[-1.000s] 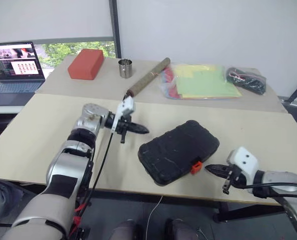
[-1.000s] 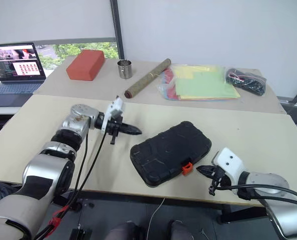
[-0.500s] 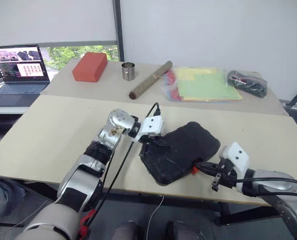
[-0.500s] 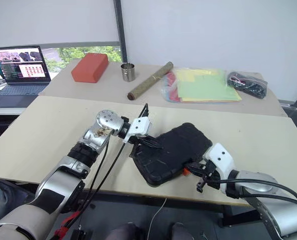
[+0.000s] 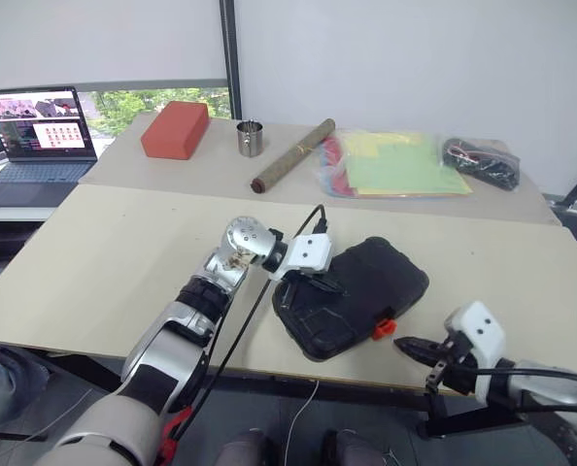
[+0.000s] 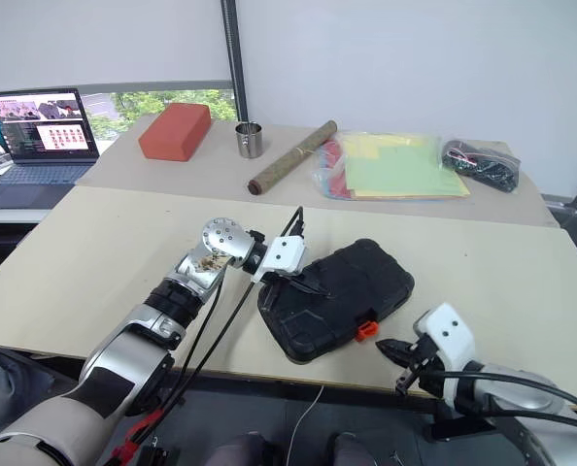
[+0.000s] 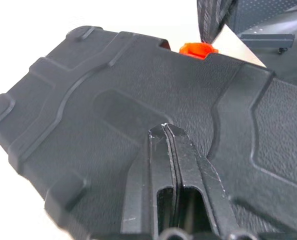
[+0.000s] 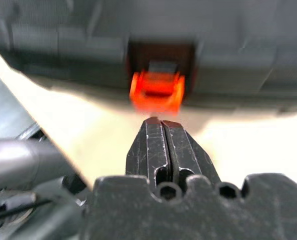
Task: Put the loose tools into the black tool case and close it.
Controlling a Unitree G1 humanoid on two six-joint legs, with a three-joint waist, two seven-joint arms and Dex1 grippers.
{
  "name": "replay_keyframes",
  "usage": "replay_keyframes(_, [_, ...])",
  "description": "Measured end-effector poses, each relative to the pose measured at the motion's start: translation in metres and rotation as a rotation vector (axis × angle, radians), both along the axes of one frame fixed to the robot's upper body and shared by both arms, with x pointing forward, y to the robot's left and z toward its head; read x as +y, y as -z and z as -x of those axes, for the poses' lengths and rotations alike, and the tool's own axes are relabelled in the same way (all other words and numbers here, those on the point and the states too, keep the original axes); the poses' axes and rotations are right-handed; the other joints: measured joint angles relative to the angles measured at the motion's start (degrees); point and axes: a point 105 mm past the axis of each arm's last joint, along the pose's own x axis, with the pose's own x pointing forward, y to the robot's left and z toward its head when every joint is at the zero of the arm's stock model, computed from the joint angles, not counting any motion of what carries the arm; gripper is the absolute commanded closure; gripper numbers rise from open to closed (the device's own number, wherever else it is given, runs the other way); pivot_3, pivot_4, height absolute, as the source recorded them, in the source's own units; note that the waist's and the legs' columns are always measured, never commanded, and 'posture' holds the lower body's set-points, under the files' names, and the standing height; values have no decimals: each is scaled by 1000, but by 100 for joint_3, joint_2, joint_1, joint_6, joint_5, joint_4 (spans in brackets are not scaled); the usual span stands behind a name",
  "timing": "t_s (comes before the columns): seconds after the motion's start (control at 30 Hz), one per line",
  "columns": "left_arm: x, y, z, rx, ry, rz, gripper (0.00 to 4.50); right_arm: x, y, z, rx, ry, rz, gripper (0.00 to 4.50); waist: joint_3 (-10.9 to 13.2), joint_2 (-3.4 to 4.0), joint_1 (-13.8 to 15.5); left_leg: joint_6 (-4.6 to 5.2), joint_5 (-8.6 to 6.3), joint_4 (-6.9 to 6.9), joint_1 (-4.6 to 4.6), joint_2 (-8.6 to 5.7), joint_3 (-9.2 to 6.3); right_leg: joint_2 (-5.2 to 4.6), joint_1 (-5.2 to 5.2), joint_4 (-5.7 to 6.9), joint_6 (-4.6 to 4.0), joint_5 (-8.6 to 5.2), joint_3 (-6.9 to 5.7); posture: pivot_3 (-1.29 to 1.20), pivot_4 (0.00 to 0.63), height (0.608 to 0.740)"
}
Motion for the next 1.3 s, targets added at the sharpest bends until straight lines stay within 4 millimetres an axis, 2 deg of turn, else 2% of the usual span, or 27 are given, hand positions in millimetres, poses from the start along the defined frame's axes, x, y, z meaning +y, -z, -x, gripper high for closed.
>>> replay_keyframes(0.13, [-3, 1, 1, -7, 18, -5, 4440, 4, 15, -7, 11, 8, 15, 4500, 0, 0, -3, 7, -4, 0, 0, -1, 1, -1, -1, 0, 11, -7, 3, 0, 150, 736])
replay_keyframes(0.27, [-8, 1, 2, -31, 45, -19, 4440, 9, 4, -17, -43, -12, 13, 4500, -1, 0, 7, 10, -5, 0, 0, 0, 1, -1, 0, -1, 5, -3, 1, 0, 150, 736])
replay_keyframes(0.63, [-14, 2, 0, -121, 91, -48, 4440, 10, -2, -25, -52, -34, 38, 4500, -7, 2, -19, 13, -9, 1, 6, 1, 5, -5, 2, -2, 33, -6, 11, 0, 150, 736])
replay_keyframes(1.3, [-14, 4, 0, -124, 97, -52, 4440, 12, -11, -38, -77, -61, 78, 4500, -51, 5, -60, 21, -12, 0, 6, 8, 11, -4, -2, -5, 31, -4, 14, 0, 150, 736])
